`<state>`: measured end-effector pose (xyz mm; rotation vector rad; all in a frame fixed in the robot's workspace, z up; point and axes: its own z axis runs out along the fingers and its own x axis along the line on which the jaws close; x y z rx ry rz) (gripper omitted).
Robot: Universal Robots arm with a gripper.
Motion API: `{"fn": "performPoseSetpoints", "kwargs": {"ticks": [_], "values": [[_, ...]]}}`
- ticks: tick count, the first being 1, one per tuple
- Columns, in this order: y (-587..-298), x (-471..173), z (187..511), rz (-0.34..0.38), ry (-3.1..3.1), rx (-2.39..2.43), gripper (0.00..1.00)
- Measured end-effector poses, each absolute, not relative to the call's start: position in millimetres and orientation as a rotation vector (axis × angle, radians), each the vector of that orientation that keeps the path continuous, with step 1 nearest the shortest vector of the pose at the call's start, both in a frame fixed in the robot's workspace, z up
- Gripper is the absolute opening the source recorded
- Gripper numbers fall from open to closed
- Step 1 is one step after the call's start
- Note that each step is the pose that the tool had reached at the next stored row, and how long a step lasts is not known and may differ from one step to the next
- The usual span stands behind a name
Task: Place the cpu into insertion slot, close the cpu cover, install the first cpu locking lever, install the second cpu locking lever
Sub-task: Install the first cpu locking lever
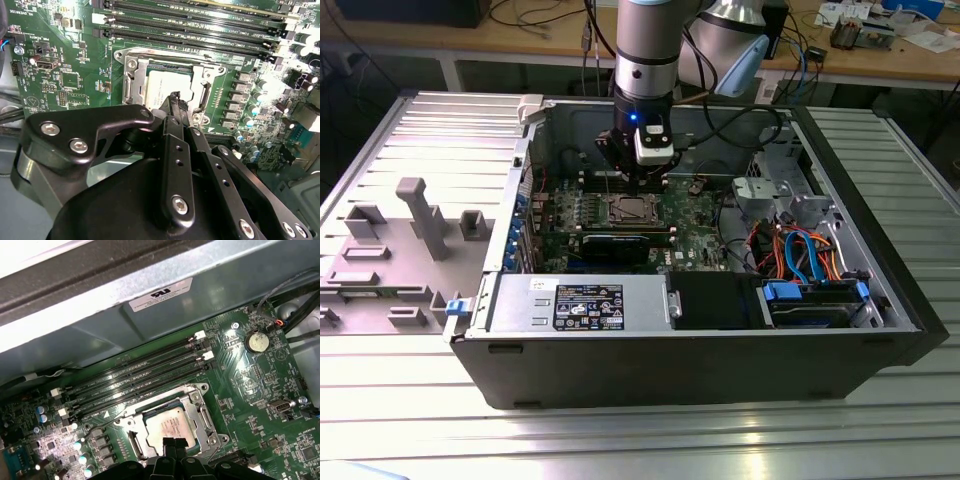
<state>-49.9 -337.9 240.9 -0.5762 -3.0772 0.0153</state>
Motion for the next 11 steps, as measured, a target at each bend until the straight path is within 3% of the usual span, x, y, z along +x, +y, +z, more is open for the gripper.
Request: {"fn": "performPoseSetpoints", "kwargs": {"ticks": [11], "values": [[-337.9, -49.9, 240.9, 0.015, -3.081, -0.559, 0.11]]}}
